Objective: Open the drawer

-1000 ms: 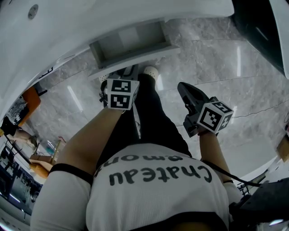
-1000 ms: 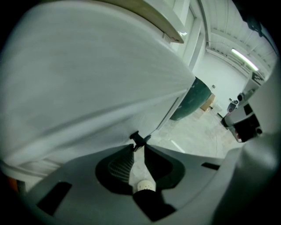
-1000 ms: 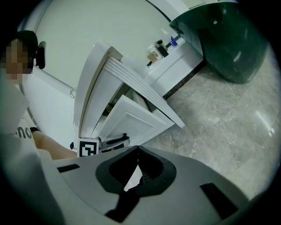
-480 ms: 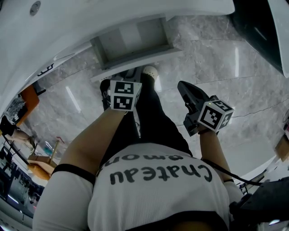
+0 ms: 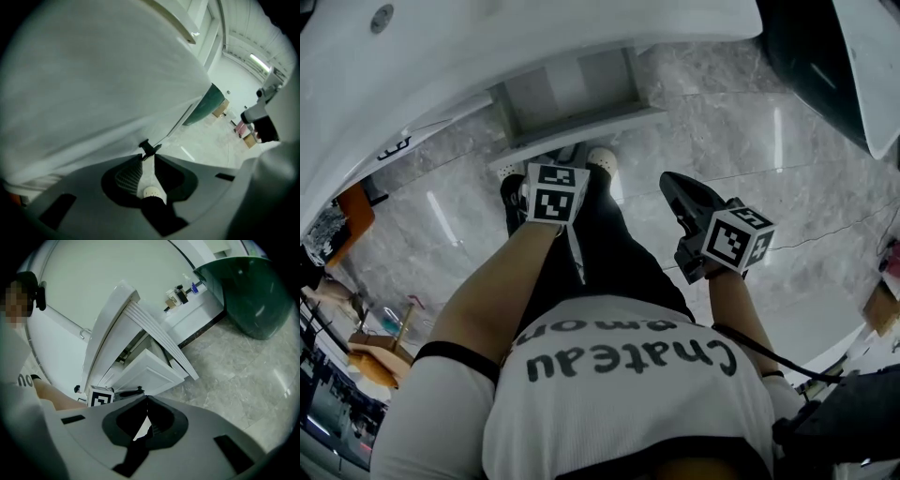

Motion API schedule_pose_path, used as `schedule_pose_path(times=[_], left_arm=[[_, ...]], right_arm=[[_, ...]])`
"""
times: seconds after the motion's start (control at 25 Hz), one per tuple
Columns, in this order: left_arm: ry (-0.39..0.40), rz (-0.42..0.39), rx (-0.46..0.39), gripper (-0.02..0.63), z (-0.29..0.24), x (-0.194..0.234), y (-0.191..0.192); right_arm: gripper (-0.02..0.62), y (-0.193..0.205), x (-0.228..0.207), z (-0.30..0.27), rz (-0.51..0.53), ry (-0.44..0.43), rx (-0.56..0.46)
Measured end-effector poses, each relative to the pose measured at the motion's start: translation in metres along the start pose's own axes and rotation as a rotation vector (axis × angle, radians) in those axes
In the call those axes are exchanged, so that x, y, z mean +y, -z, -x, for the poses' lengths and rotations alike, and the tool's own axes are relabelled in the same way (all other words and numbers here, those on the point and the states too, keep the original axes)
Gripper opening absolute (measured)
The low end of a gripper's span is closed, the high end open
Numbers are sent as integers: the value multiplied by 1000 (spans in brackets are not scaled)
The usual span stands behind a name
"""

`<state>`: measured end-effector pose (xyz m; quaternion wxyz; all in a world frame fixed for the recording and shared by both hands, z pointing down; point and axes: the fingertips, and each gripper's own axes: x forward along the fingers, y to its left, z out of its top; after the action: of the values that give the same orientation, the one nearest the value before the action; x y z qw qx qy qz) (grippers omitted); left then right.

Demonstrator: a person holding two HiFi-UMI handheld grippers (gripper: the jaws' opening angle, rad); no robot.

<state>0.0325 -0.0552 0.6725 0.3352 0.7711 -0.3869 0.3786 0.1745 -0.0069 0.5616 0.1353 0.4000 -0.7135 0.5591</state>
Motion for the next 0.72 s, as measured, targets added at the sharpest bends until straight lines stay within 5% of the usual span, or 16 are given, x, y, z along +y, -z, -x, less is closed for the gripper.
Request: schedule_pose_path(times=[0.4,0.6,0.72], left_arm=[[-59,-68,83,57,24,4,7],[-12,-102,19,51,61,-4,-12],[30,-212,14,51,91,-3,-16]], right_arm=[[11,-28,25,40,99,26,-36],[11,-44,38,42,168,24,-42],[11,-59,59,36,199,0,-74]])
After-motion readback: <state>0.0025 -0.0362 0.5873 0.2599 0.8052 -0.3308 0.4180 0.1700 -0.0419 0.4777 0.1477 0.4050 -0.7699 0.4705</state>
